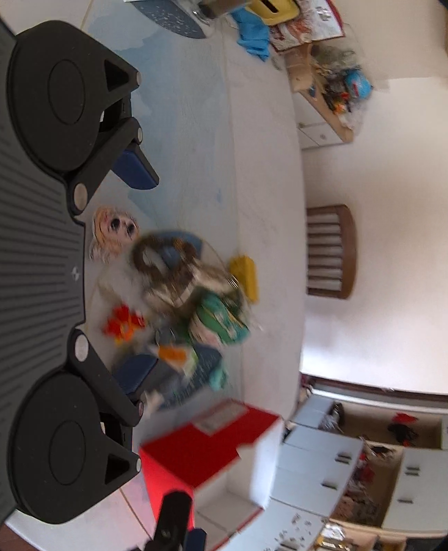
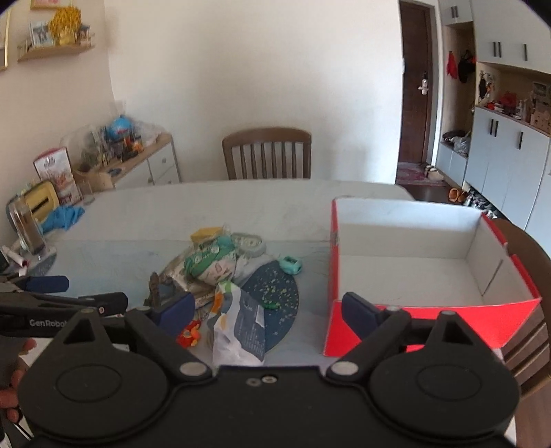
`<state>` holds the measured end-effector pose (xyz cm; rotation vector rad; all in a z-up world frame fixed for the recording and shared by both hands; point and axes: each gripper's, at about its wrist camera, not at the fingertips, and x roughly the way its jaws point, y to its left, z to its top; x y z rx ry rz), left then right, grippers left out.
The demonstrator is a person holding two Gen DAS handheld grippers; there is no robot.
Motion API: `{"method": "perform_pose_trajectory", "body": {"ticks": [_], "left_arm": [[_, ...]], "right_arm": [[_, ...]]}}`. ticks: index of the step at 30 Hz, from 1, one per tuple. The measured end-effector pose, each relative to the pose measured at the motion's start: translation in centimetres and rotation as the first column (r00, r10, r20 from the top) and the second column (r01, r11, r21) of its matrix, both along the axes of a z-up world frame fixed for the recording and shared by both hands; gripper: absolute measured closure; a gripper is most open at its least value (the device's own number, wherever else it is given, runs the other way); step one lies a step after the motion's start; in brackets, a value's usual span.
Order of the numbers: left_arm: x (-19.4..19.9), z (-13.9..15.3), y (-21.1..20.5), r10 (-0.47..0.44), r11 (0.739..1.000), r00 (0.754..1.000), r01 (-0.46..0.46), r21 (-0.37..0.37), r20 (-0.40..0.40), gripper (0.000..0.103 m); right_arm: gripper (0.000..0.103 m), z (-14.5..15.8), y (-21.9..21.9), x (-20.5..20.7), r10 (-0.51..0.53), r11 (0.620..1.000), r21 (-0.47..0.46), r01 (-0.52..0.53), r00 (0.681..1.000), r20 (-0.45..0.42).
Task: Organize objects
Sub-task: 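Move both grippers toward the cluttered items on the table, then grasp the cartoon-face plush with left gripper while right grasps white snack bag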
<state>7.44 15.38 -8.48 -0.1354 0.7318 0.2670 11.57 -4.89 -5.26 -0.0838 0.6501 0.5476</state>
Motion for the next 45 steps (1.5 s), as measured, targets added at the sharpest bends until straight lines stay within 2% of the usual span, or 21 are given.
{"method": "perform_pose_trajectory", "body": {"ticks": [7,11,13,19,21,23,25,30,32,40,45], "left_arm": [[1.5,-3.7,2.3,-0.004,1.000,0.998,0.005,0.026,-0.056,0.001],[2.4,-5.6,3.3,-0.004,1.000,0.993,0.007,0.024,-0.115,0.009],[2.6,-6.2,3.6,-0.004,1.000,0.991,0.008,0.024,-0.130,0.011],[2.9,-7.8,4.1,-0.031,1.000,0.987,0.031,-0.001,-0.159,0.025],[2.8,-8.0,4.3,-0.039,0.999,0.987,0.038,-0.008,-0.156,0.026],[2.8,-8.0,4.5,-0.049,0.999,0.986,0.047,-0.021,-0.157,0.035],[2.8,-8.1,4.6,-0.057,0.998,0.985,0.053,-0.027,-0.164,0.039],[2.8,-8.1,4.7,-0.075,0.997,0.985,0.071,-0.030,-0.157,0.046],[2.8,-8.1,4.7,-0.085,0.996,0.984,0.081,-0.033,-0.154,0.055],[2.7,-7.6,4.6,-0.118,0.993,0.982,0.116,-0.024,-0.150,0.062],[2.5,-6.3,4.6,-0.130,0.991,0.980,0.129,-0.021,-0.149,0.064]], "right_arm": [[0.020,-2.4,3.4,2.1,0.045,0.997,-0.059,-0.048,0.998,-0.052],[0.024,-4.2,5.1,3.2,0.063,0.991,-0.110,-0.073,0.994,-0.092],[0.026,-4.9,5.8,3.6,0.074,0.988,-0.131,-0.087,0.992,-0.105],[0.035,-6.7,6.9,4.3,0.078,0.981,-0.165,-0.103,0.986,-0.150],[0.040,-7.0,7.1,4.5,0.077,0.980,-0.171,-0.105,0.984,-0.159],[0.046,-7.4,7.2,4.7,0.073,0.978,-0.182,-0.104,0.983,-0.166],[0.050,-7.6,7.3,4.7,0.069,0.978,-0.184,-0.102,0.982,-0.173],[0.060,-7.8,7.6,4.9,0.058,0.978,-0.186,-0.093,0.982,-0.182],[0.068,-7.9,7.7,5.0,0.060,0.978,-0.184,-0.096,0.979,-0.193],[0.086,-7.3,7.9,5.0,0.047,0.980,-0.180,-0.083,0.979,-0.200],[0.089,-5.7,7.5,4.5,0.060,0.986,-0.144,-0.089,0.980,-0.190]]}}
